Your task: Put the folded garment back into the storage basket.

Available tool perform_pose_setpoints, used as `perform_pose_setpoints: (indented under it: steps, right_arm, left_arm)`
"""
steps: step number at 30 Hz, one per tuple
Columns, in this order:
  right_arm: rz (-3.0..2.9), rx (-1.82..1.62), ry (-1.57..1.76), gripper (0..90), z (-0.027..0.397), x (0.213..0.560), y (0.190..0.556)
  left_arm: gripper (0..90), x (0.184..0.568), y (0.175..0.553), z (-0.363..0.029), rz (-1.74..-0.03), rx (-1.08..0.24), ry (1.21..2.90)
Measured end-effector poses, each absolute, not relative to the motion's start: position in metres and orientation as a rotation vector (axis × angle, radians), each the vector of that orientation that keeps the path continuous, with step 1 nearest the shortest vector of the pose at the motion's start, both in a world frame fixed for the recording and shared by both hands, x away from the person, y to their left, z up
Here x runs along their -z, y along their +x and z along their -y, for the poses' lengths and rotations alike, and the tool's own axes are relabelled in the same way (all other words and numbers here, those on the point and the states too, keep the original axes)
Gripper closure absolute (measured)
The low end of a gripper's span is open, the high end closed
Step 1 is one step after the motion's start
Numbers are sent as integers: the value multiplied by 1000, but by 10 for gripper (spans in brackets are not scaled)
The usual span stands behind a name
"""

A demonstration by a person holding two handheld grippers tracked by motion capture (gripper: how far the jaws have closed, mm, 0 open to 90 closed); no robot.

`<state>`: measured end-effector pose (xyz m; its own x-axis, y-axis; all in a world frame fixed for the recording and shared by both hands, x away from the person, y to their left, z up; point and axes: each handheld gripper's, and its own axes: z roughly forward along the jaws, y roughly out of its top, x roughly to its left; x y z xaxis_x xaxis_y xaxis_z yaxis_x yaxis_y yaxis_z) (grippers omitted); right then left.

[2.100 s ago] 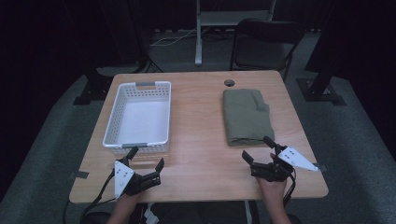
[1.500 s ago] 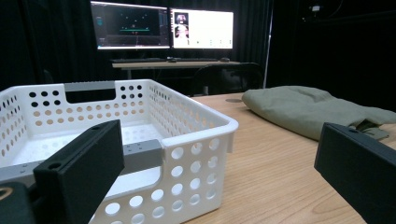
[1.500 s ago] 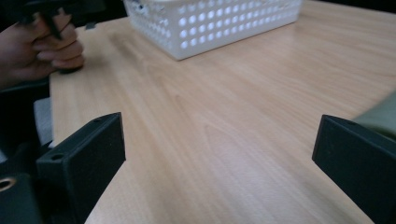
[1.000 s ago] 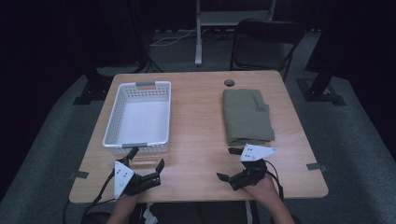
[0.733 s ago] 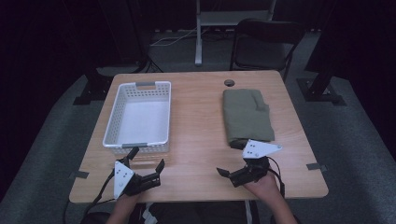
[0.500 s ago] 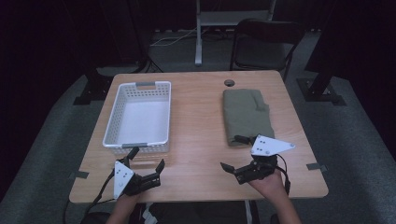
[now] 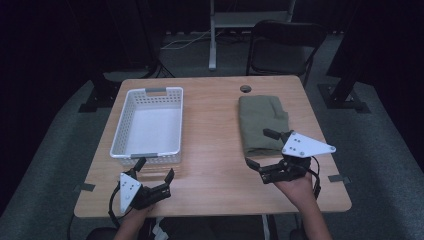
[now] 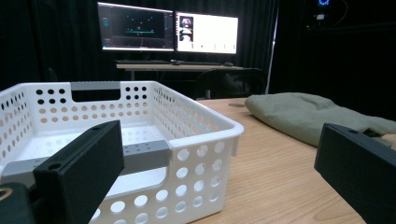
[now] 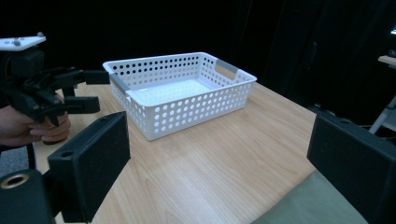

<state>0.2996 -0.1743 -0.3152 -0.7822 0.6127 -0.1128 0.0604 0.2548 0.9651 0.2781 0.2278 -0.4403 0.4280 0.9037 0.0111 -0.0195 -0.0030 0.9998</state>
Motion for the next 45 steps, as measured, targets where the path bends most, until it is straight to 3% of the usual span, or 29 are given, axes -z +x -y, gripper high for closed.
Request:
perform_pose_setpoints:
  steps: [25,45]
  right_arm:
    - [-1834,-1459,946,59,227,264,360]
    - [-1834,-1373,1185,59,252,285,417]
  left_arm:
    - [27,440,278,-224,-894,-936,1379]
    - [27,441,277,-222,-932,-985,1353]
